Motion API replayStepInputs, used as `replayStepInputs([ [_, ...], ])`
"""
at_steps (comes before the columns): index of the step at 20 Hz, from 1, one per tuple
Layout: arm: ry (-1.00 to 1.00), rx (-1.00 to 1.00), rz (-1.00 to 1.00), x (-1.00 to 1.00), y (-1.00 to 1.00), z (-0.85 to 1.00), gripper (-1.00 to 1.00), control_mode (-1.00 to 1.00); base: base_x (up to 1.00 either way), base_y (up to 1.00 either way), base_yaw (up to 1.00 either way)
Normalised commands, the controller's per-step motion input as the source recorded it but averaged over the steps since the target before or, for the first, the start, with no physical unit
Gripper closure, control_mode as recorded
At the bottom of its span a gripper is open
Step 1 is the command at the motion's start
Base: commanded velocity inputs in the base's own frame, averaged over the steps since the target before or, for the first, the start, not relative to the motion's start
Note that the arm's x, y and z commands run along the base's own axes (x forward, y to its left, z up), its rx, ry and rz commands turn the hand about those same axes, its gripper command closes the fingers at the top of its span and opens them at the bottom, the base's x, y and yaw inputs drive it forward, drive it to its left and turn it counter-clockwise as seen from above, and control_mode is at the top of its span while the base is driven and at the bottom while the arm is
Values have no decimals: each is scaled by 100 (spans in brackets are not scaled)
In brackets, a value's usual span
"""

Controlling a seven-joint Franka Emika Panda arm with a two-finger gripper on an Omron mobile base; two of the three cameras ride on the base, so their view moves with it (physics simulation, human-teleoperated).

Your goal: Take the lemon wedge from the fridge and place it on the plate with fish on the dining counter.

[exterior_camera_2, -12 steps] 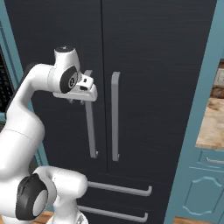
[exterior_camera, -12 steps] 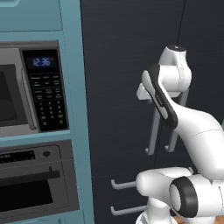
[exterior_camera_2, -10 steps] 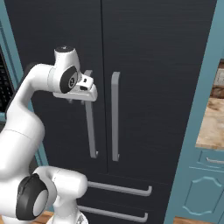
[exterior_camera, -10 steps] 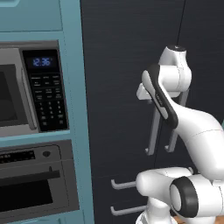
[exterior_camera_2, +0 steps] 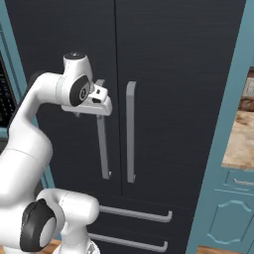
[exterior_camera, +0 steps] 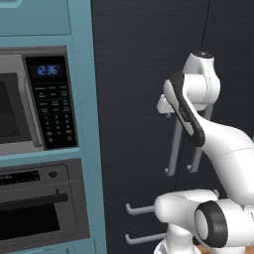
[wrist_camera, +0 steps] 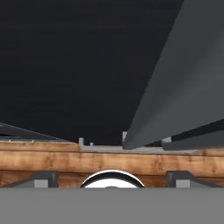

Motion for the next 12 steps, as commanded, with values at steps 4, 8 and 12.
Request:
replayStepInputs([
  [4,0,0,-1,-11,-4,0,-100,100,-37,-11,-1],
  [8,0,0,0,0,0,0,-100,100,-90,-27,-3],
  [12,0,0,0,0,0,0,-100,100,-67,-33,-6],
])
